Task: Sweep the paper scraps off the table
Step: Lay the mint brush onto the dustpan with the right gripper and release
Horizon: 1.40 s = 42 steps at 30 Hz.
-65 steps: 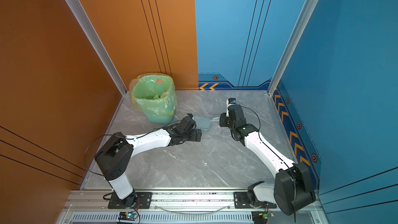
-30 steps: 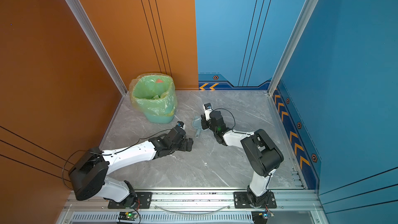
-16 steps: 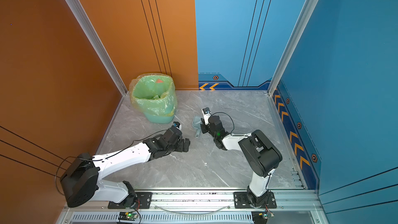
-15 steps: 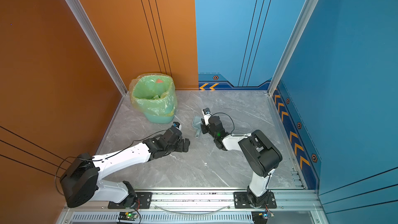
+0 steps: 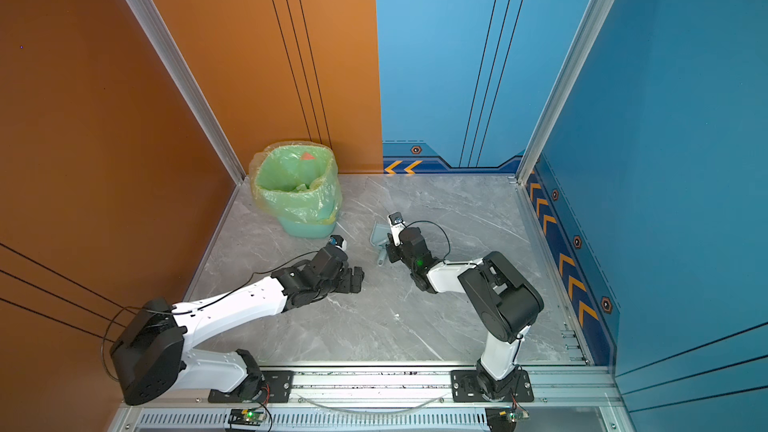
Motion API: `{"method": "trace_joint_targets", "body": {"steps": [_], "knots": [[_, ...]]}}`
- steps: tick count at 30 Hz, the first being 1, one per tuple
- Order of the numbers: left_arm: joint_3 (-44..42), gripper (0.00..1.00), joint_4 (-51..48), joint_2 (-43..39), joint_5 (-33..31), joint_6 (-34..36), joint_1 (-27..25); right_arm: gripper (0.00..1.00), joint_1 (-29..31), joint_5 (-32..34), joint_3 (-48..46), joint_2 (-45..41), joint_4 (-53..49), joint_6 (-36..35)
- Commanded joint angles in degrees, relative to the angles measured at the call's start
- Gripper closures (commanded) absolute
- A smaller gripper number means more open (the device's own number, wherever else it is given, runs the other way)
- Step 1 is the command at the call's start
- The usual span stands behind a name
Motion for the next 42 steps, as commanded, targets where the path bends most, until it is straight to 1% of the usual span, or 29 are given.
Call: {"method": "trace_joint_targets", "body": {"steps": [1,8,22,33,42], "knots": [[-0.75,0.02,-1.60,-1.16,-0.27,-0.30,0.74,0.82,0.54,1.88,1.27,-0.59,-2.43,-0.72],[-0.78,0.02,-1.44,-1.10,0.10,-0.11,1.11,0.73,1.00,3.21,1.32,-0.42,-2.97,-0.81],[-0.78,0.02,-1.00,-0.90,0.86,0.13,1.72,0.61,1.44,3.98,1.35,-0.71,-4.45,-0.59],[-0.58,0.02,-0.74,-0.63,1.40,0.19,1.88,0.56,1.64,4.38,1.29,-1.12,-5.79,-0.47],[-0.79,0.02,-0.83,-0.96,1.29,0.06,1.99,0.54,1.68,4.58,0.79,-1.62,-6.13,-0.54]]}}
